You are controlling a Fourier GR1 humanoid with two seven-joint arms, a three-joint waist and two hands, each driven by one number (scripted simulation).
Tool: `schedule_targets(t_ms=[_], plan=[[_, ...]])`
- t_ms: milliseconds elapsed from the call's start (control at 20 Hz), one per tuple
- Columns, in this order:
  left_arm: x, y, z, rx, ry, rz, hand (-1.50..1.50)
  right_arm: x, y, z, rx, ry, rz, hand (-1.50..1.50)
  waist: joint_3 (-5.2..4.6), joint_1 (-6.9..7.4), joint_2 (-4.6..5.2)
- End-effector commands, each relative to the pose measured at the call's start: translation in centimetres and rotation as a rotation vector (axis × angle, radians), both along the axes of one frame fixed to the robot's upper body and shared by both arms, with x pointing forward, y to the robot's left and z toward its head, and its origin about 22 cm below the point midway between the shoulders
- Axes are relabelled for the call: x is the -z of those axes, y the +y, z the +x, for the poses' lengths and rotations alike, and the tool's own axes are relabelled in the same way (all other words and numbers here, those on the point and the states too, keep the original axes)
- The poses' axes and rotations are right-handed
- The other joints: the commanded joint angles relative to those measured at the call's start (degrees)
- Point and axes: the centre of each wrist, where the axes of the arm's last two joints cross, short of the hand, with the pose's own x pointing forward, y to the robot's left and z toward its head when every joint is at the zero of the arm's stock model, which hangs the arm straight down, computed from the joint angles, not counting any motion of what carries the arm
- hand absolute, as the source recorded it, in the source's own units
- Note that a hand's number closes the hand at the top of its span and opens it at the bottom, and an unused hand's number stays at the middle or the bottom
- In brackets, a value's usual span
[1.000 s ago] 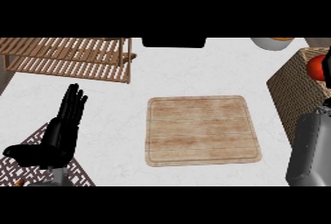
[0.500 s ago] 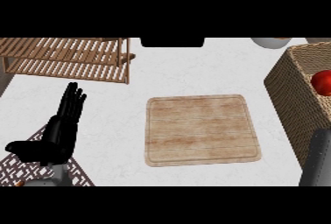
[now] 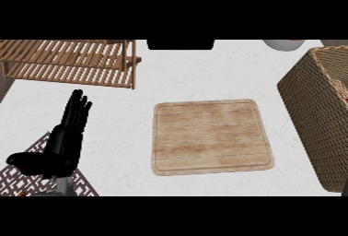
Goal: Pick the tomato from the cutting board and place it in the basket
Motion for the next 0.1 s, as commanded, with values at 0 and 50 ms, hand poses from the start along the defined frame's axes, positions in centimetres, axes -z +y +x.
schedule_targets(t_ms=[0, 50], plan=[[-0.45, -1.06, -0.40, 0.012, -0.001, -0.017, 0.00, -2.50, 3.09, -2.91, 0.008, -0.147, 0.133, -1.50, 0.02, 0.04, -0.06], [0.07, -0.76, -0.51, 0.000, 0.002, -0.017, 0.00, -2.40, 3.70, -3.79, -0.003, -0.153, 0.126, -1.50, 0.01, 0.03, 0.02]])
